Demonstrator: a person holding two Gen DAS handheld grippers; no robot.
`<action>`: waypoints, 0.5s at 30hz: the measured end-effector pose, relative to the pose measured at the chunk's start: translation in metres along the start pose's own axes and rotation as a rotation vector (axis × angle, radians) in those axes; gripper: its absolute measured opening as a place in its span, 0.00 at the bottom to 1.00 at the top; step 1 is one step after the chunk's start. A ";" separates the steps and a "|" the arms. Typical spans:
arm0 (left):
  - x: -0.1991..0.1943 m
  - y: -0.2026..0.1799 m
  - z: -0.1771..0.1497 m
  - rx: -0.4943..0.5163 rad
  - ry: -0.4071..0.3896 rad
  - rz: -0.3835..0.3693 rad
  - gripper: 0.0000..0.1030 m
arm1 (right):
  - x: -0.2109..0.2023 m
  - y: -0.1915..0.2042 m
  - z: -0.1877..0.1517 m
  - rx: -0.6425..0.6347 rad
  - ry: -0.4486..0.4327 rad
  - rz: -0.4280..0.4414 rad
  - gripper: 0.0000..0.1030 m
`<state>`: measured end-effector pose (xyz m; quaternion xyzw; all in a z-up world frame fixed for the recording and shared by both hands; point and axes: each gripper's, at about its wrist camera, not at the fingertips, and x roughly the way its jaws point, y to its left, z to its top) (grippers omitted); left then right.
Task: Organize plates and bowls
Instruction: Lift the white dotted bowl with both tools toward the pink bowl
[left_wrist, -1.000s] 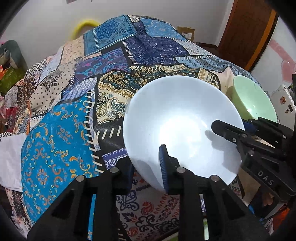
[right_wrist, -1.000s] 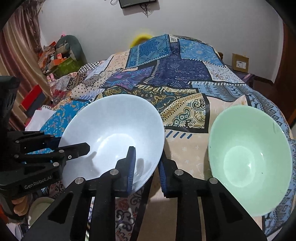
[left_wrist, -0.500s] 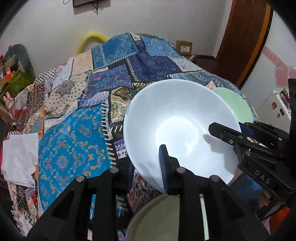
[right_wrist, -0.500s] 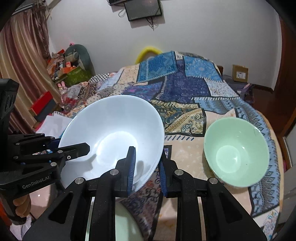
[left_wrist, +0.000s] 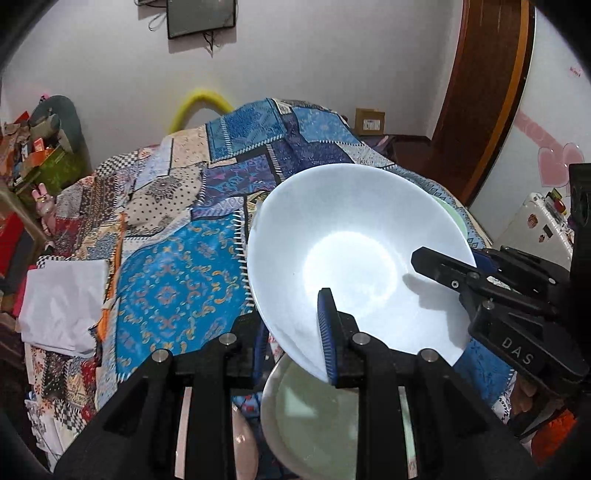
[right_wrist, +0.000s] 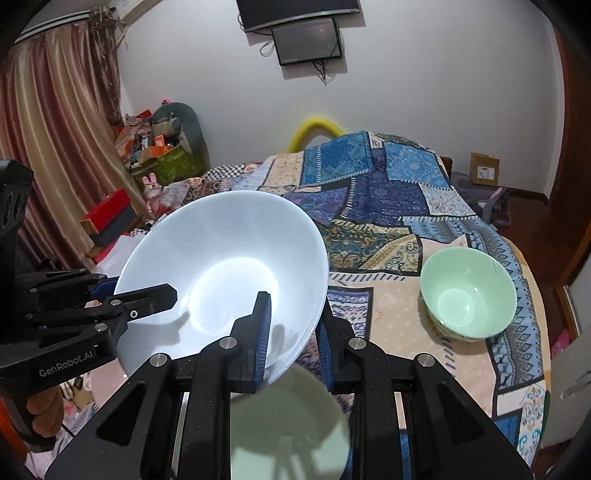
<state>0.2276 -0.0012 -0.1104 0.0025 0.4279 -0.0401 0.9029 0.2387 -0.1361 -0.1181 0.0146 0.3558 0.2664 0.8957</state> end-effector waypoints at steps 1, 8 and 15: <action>-0.005 0.001 -0.002 -0.004 -0.003 0.002 0.24 | -0.002 0.003 -0.001 -0.004 -0.004 0.004 0.21; -0.037 0.010 -0.025 -0.028 -0.021 0.019 0.24 | -0.013 0.025 -0.009 -0.030 -0.014 0.033 0.21; -0.059 0.025 -0.045 -0.066 -0.035 0.042 0.24 | -0.016 0.045 -0.018 -0.045 -0.016 0.065 0.21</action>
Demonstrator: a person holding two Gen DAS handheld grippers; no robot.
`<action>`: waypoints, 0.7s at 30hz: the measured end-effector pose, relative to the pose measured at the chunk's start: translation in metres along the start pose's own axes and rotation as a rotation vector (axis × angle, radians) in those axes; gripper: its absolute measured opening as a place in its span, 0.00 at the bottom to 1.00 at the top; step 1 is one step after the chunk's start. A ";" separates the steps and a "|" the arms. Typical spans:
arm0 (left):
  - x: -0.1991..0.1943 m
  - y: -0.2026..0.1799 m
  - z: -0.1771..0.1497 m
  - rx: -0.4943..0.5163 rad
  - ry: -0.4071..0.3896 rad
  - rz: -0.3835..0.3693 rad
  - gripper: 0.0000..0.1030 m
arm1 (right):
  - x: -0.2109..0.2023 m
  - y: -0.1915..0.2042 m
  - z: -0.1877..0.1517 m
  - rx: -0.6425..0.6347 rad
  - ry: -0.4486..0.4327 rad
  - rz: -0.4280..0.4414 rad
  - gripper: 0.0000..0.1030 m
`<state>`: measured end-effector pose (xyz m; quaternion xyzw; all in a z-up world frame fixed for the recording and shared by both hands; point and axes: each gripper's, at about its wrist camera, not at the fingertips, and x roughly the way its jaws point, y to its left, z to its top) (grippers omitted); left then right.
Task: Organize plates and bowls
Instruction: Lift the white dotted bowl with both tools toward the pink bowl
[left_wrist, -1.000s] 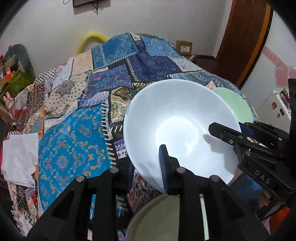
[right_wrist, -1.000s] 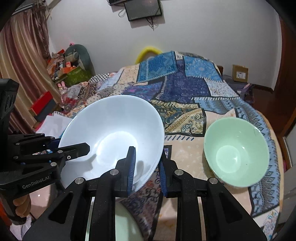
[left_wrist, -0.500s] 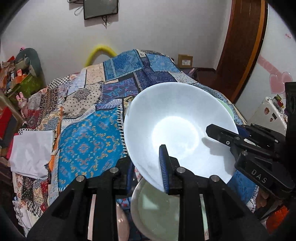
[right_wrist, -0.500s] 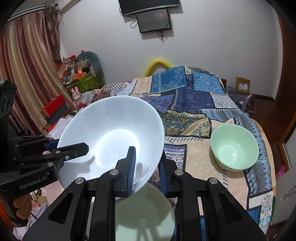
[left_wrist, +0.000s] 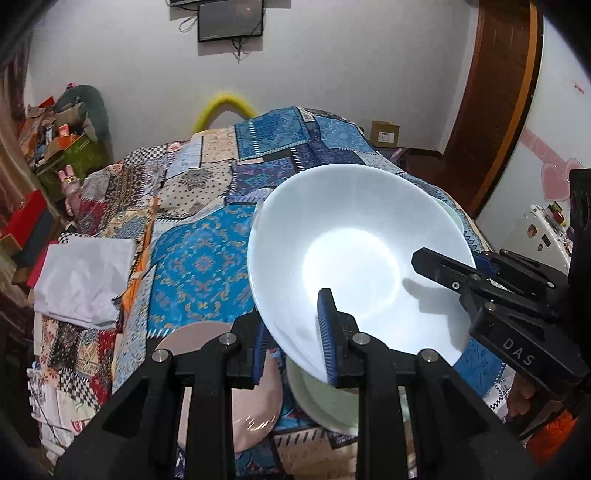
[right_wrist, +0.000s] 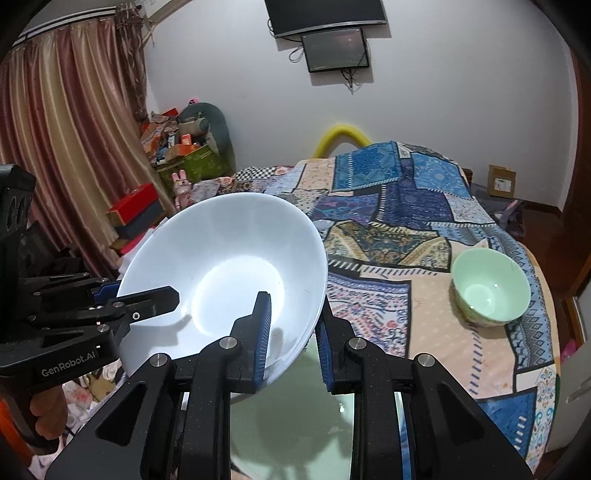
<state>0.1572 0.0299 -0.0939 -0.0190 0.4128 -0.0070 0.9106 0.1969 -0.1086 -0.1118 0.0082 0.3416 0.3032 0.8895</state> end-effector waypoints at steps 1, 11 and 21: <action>-0.003 0.003 -0.003 -0.006 -0.001 0.003 0.24 | 0.002 0.003 -0.001 -0.004 0.003 0.006 0.21; -0.020 0.039 -0.025 -0.062 -0.002 0.033 0.24 | 0.019 0.035 -0.008 -0.032 0.038 0.057 0.21; -0.024 0.079 -0.047 -0.112 0.018 0.075 0.24 | 0.040 0.071 -0.017 -0.074 0.095 0.106 0.21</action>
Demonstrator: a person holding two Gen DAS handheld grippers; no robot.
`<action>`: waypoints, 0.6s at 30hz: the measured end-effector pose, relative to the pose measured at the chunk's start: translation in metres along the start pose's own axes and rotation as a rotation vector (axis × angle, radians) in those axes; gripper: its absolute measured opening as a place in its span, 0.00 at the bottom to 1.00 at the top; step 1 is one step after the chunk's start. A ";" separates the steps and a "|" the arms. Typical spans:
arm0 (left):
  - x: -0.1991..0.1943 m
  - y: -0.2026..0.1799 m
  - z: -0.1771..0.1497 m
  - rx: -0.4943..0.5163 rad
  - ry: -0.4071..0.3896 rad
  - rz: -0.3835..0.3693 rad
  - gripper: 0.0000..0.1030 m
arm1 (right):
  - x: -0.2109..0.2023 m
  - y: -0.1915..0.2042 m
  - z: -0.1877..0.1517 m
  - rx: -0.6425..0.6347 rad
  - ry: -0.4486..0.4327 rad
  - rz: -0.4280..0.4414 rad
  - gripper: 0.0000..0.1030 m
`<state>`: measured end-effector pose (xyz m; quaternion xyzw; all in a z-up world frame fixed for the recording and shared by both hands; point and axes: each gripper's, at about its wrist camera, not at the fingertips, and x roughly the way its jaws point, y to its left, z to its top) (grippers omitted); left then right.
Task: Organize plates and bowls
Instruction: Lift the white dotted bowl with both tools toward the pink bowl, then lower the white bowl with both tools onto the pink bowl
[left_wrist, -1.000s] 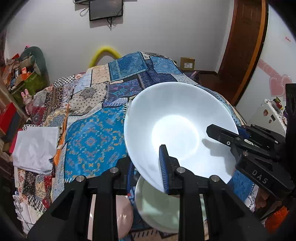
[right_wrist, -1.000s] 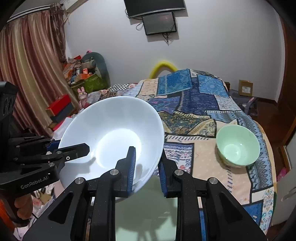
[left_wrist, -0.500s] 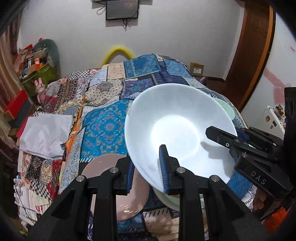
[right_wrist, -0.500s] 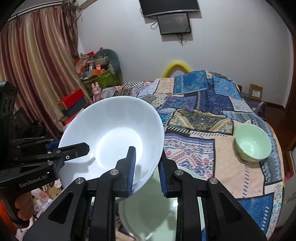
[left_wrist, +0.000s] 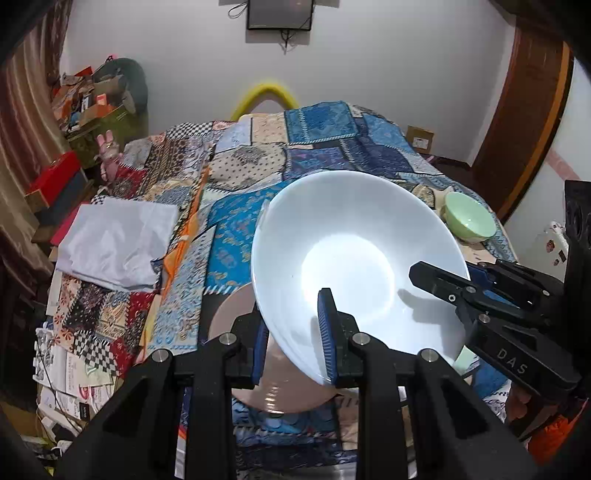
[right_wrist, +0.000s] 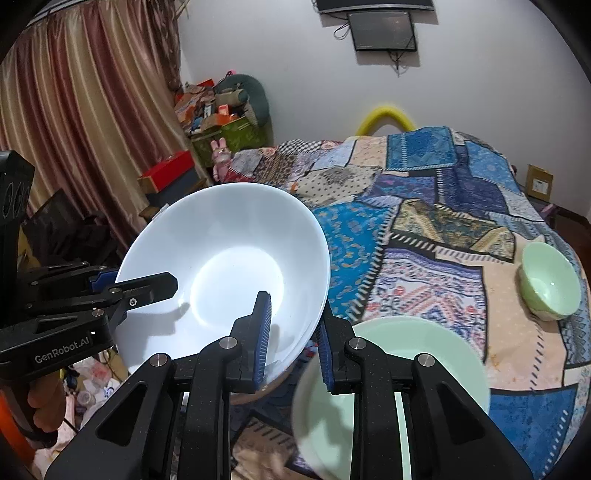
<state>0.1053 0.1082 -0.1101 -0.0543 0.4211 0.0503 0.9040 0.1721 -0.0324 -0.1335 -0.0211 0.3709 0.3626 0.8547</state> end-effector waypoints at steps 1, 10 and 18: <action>0.001 0.005 -0.002 -0.005 0.004 0.005 0.24 | 0.002 0.003 0.000 -0.004 0.005 0.003 0.21; 0.012 0.034 -0.017 -0.044 0.039 0.020 0.24 | 0.023 0.023 -0.006 -0.021 0.057 0.017 0.21; 0.029 0.052 -0.032 -0.074 0.085 0.014 0.24 | 0.042 0.030 -0.014 -0.024 0.111 0.023 0.21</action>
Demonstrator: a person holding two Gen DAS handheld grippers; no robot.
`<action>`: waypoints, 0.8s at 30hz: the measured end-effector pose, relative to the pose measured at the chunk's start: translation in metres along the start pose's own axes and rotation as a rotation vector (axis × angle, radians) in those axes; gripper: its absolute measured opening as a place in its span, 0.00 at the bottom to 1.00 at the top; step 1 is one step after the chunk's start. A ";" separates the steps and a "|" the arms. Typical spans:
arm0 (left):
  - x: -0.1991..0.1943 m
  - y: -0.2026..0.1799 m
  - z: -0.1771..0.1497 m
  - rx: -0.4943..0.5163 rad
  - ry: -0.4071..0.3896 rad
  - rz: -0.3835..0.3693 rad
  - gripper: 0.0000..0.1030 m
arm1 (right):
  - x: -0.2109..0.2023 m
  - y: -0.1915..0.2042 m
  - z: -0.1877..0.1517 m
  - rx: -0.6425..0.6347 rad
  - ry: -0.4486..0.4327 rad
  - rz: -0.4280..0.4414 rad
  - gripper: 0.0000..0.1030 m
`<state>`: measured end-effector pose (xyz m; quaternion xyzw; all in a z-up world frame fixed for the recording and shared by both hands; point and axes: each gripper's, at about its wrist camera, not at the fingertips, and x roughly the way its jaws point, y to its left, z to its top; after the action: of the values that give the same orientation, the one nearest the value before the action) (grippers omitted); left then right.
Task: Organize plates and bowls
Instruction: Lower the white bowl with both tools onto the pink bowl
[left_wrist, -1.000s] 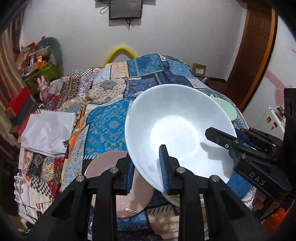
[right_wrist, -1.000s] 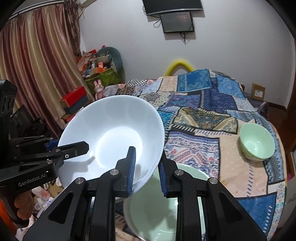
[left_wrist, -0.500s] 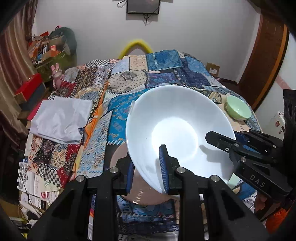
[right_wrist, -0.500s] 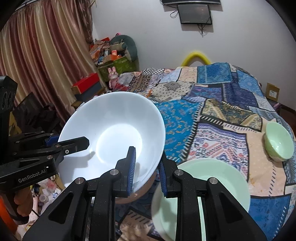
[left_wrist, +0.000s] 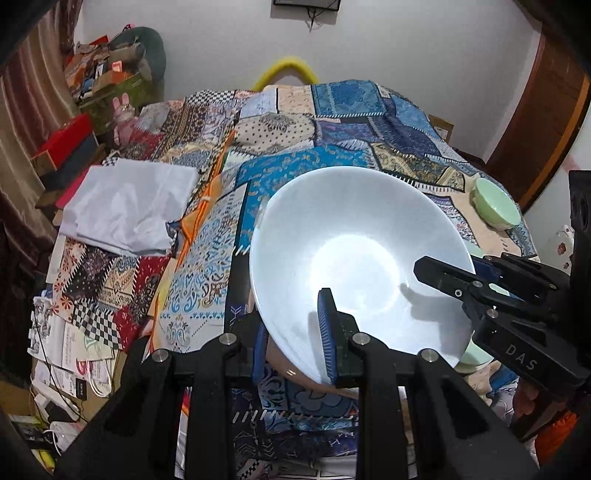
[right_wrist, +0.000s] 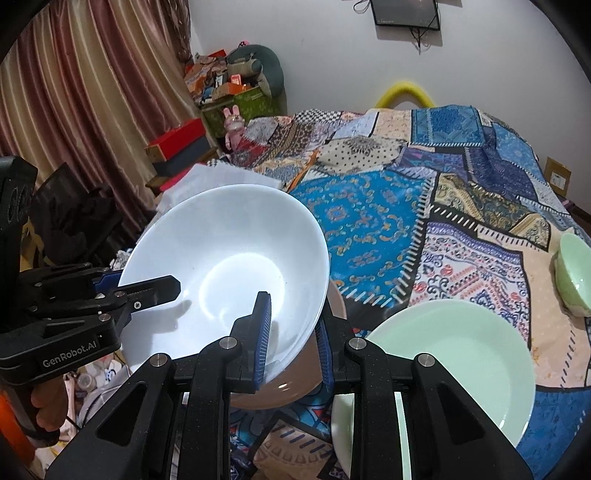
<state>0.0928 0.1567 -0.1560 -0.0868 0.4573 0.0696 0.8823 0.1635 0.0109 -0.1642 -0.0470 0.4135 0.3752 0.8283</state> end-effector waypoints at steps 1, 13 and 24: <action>0.002 0.001 -0.001 -0.005 0.004 -0.002 0.24 | 0.002 0.000 -0.001 -0.001 0.005 0.000 0.21; 0.032 0.012 -0.015 -0.045 0.078 -0.020 0.24 | 0.028 -0.002 -0.010 0.009 0.080 0.006 0.21; 0.051 0.018 -0.021 -0.055 0.118 -0.024 0.24 | 0.041 -0.006 -0.017 0.018 0.126 0.012 0.21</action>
<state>0.1021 0.1717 -0.2114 -0.1204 0.5053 0.0665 0.8519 0.1719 0.0243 -0.2065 -0.0609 0.4685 0.3728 0.7986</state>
